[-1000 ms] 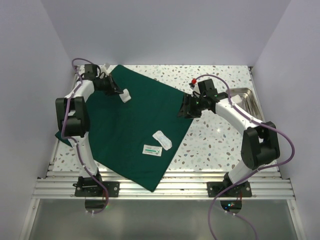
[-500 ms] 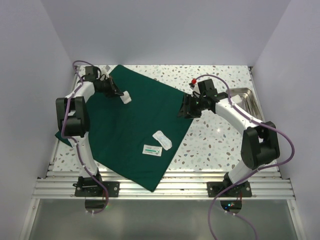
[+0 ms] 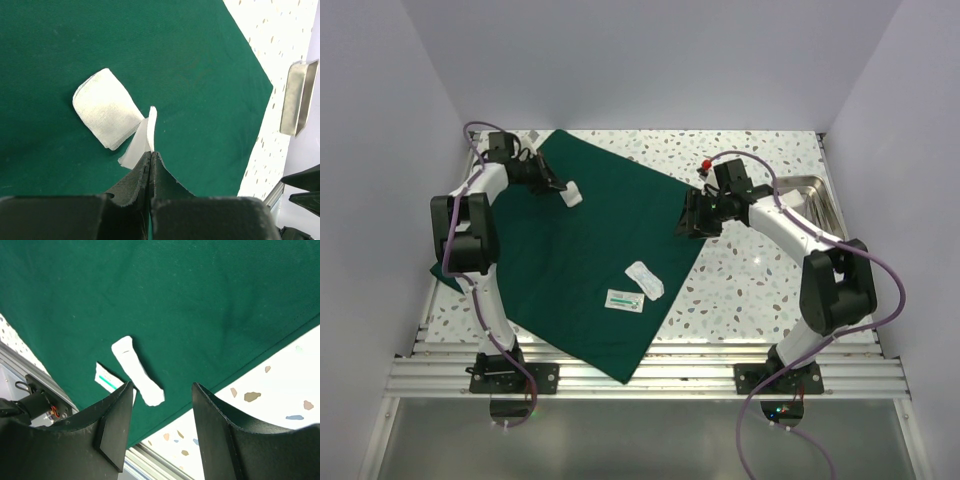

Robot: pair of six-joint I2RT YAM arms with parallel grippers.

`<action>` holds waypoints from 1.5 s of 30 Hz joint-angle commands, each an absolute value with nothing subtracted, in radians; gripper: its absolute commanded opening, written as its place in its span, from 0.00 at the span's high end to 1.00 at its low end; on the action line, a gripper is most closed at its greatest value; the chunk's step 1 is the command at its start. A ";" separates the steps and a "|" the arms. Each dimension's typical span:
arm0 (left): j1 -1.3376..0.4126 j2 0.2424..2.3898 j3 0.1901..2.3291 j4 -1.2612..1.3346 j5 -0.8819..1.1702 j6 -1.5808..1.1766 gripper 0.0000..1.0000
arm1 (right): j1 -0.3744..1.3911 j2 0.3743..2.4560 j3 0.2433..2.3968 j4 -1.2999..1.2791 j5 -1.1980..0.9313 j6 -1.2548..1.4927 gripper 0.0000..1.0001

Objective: Prepare the surgical pack

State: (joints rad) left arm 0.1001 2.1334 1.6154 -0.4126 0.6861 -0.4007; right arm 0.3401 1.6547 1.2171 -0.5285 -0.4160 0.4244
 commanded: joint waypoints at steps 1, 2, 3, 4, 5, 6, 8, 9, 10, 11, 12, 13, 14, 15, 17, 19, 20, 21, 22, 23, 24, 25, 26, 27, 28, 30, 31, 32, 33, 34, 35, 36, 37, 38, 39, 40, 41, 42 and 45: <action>0.115 2.098 1.652 -0.376 0.726 -0.411 1.00 | 0.339 1.661 1.255 -0.506 -0.451 0.416 0.46; 0.117 2.097 1.654 -0.374 0.724 -0.413 1.00 | 0.339 1.660 1.253 -0.508 -0.451 0.414 0.46; 0.117 2.095 1.654 -0.371 0.724 -0.414 1.00 | 0.337 1.661 1.255 -0.511 -0.451 0.413 0.46; 0.115 2.094 1.654 -0.368 0.724 -0.416 1.00 | 0.337 1.658 1.255 -0.511 -0.449 0.411 0.46; 0.117 2.095 1.655 -0.367 0.724 -0.416 1.00 | 0.339 1.660 1.255 -0.511 -0.449 0.411 0.46; 0.120 2.097 1.657 -0.371 0.726 -0.416 1.00 | 0.339 1.658 1.255 -0.511 -0.448 0.410 0.46; 0.120 2.098 1.664 -0.373 0.729 -0.419 1.00 | 0.339 1.663 1.255 -0.512 -0.449 0.411 0.46; 0.121 2.100 1.663 -0.371 0.727 -0.419 1.00 | 0.337 1.661 1.258 -0.509 -0.449 0.411 0.46; 0.120 2.106 1.667 -0.368 0.727 -0.420 1.00 | 0.339 1.663 1.258 -0.511 -0.449 0.413 0.46; 0.123 2.112 1.669 -0.370 0.729 -0.423 1.00 | 0.339 1.666 1.261 -0.509 -0.449 0.411 0.46; 0.123 2.124 1.675 -0.368 0.738 -0.428 1.00 | 0.339 1.667 1.261 -0.511 -0.451 0.411 0.46; 0.121 2.128 1.677 -0.367 0.738 -0.428 1.00 | 0.339 1.667 1.264 -0.511 -0.451 0.411 0.46; 0.123 2.132 1.678 -0.365 0.735 -0.428 1.00 | 0.339 1.669 1.264 -0.511 -0.451 0.411 0.46; 0.123 2.135 1.678 -0.362 0.732 -0.429 1.00 | 0.339 1.670 1.264 -0.511 -0.451 0.413 0.46; 0.124 2.143 1.678 -0.360 0.732 -0.431 1.00 | 0.339 1.671 1.264 -0.512 -0.453 0.411 0.46; 0.126 2.152 1.678 -0.360 0.730 -0.428 1.00 | 0.337 1.670 1.262 -0.514 -0.449 0.410 0.46; 0.126 2.155 1.677 -0.360 0.729 -0.428 1.00 | 0.339 1.671 1.261 -0.515 -0.449 0.410 0.46; 0.127 2.158 1.675 -0.360 0.732 -0.428 1.00 | 0.339 1.669 1.261 -0.515 -0.449 0.410 0.46; 0.127 2.163 1.674 -0.357 0.733 -0.428 1.00 | 0.339 1.672 1.261 -0.515 -0.449 0.410 0.46; 0.126 2.164 1.672 -0.359 0.730 -0.428 1.00 | 0.339 1.674 1.262 -0.515 -0.451 0.410 0.46; 0.127 2.166 1.671 -0.359 0.732 -0.428 1.00 | 0.337 1.674 1.264 -0.515 -0.449 0.410 0.46; 0.127 2.169 1.667 -0.359 0.730 -0.426 1.00 | 0.339 1.675 1.266 -0.515 -0.449 0.410 0.46; 0.127 2.171 1.667 -0.357 0.727 -0.425 1.00 | 0.339 1.677 1.266 -0.514 -0.449 0.410 0.46; 0.127 2.172 1.666 -0.359 0.726 -0.425 1.00 | 0.337 1.677 1.266 -0.515 -0.449 0.411 0.46; 0.127 2.177 1.666 -0.359 0.723 -0.425 1.00 | 0.337 1.680 1.267 -0.514 -0.449 0.413 0.46; 0.130 2.181 1.667 -0.354 0.721 -0.425 1.00 | 0.337 1.683 1.269 -0.514 -0.451 0.411 0.46; 0.132 2.189 1.669 -0.353 0.719 -0.425 1.00 | 0.339 1.681 1.269 -0.514 -0.451 0.411 0.46; 0.133 2.194 1.674 -0.351 0.716 -0.425 1.00 | 0.339 1.684 1.269 -0.514 -0.451 0.411 0.46; 0.133 2.204 1.683 -0.353 0.716 -0.425 1.00 | 0.339 1.684 1.269 -0.515 -0.451 0.411 0.46; 0.133 2.210 1.687 -0.351 0.718 -0.425 1.00 | 0.339 1.684 1.270 -0.517 -0.451 0.411 0.47; 0.132 2.215 1.692 -0.350 0.716 -0.426 1.00 | 0.339 1.684 1.270 -0.518 -0.451 0.410 0.46; 0.132 2.224 1.700 -0.345 0.715 -0.429 1.00 | 0.339 1.686 1.269 -0.520 -0.449 0.410 0.46; 0.133 2.229 1.703 -0.344 0.713 -0.433 1.00 | 0.337 1.684 1.269 -0.520 -0.449 0.408 0.47; 0.133 2.235 1.710 -0.344 0.713 -0.434 1.00 | 0.337 1.686 1.270 -0.523 -0.448 0.408 0.46; 0.133 2.246 1.719 -0.341 0.715 -0.437 1.00 | 0.337 1.686 1.270 -0.523 -0.448 0.405 0.46; 0.133 2.250 1.724 -0.339 0.713 -0.437 1.00 | 0.339 1.686 1.270 -0.525 -0.448 0.405 0.46; 0.133 2.256 1.729 -0.336 0.713 -0.439 1.00 | 0.337 1.687 1.270 -0.525 -0.448 0.405 0.46; 0.133 2.267 1.742 -0.339 0.712 -0.437 1.00 | 0.337 1.687 1.270 -0.526 -0.448 0.405 0.46; 0.135 2.295 1.778 -0.356 0.712 -0.433 1.00 | 0.337 1.692 1.273 -0.529 -0.446 0.403 0.46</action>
State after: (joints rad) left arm 0.1242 2.2692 1.7096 -0.3828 0.7052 -0.4274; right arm 0.3401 1.6844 1.2293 -0.5304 -0.4232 0.4179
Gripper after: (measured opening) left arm 0.007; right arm 0.537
